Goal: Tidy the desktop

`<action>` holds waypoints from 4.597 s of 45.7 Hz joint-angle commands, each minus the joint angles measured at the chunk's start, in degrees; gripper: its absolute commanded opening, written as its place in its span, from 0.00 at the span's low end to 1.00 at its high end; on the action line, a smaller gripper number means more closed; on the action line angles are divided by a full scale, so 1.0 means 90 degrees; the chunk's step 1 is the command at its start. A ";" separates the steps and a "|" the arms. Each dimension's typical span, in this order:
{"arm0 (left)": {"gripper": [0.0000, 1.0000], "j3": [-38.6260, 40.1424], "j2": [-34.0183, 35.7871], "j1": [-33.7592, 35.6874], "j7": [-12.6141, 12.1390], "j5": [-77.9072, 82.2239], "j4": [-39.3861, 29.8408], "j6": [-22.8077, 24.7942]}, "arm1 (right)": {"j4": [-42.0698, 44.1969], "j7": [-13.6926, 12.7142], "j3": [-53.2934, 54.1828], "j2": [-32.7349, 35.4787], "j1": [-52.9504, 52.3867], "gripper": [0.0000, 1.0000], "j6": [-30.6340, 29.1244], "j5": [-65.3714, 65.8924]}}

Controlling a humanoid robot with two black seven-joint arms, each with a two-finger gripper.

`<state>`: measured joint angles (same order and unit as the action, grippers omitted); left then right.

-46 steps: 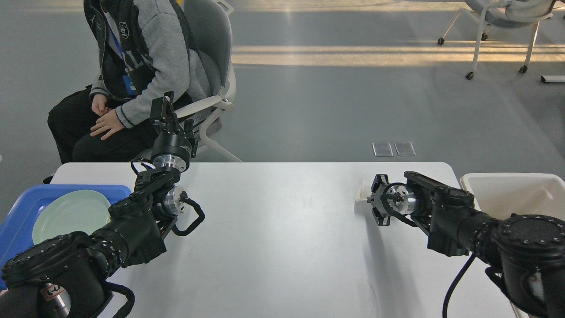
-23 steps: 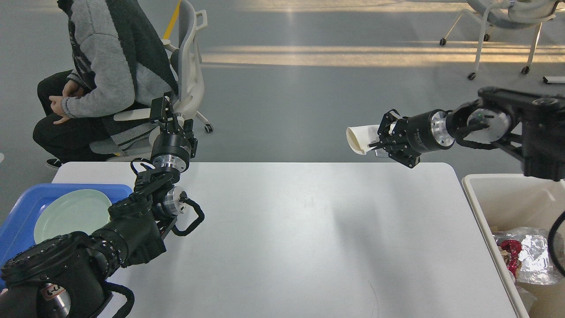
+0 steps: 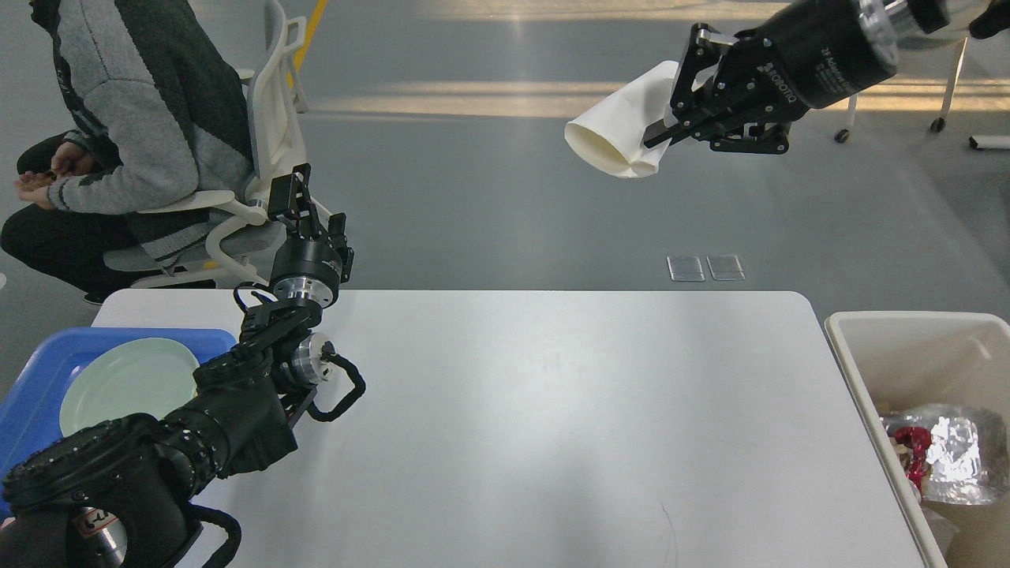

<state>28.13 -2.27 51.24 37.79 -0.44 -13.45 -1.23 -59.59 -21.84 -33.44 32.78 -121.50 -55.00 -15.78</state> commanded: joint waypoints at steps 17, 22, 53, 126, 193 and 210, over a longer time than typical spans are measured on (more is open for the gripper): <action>0.98 0.0000 -0.0001 0.0000 0.0000 0.0000 0.0000 0.0000 | -0.0098 -0.0063 -0.0162 -0.0107 -0.0351 0.00 0.0000 0.1078; 0.98 0.0000 -0.0001 0.0000 0.0000 0.0000 0.0000 0.0000 | 0.0760 -0.0044 -0.0172 -0.0107 0.0860 0.00 0.0000 0.1810; 0.98 0.0000 -0.0001 0.0000 0.0000 0.0000 0.0000 0.0000 | 0.3154 -0.0024 -0.0699 0.0567 0.4885 0.00 0.2077 0.2661; 0.98 0.0000 -0.0001 0.0000 0.0000 0.0000 0.0000 0.0000 | -0.0576 -0.0092 -0.0738 0.0226 -0.0317 1.00 0.0000 0.2096; 0.98 0.0000 -0.0001 0.0000 0.0000 0.0000 0.0000 0.0000 | 0.4815 0.0005 0.5100 -0.3896 0.4505 1.00 0.5105 0.1167; 0.98 0.0000 0.0008 0.0000 0.0000 0.0000 0.0000 0.0000 | 0.4844 0.0180 0.6995 -0.4023 0.5589 1.00 0.5320 0.1167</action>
<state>28.13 -2.28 51.26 37.79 -0.44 -13.45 -1.23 -16.05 -21.57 22.84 -3.01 -74.01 -7.95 -5.26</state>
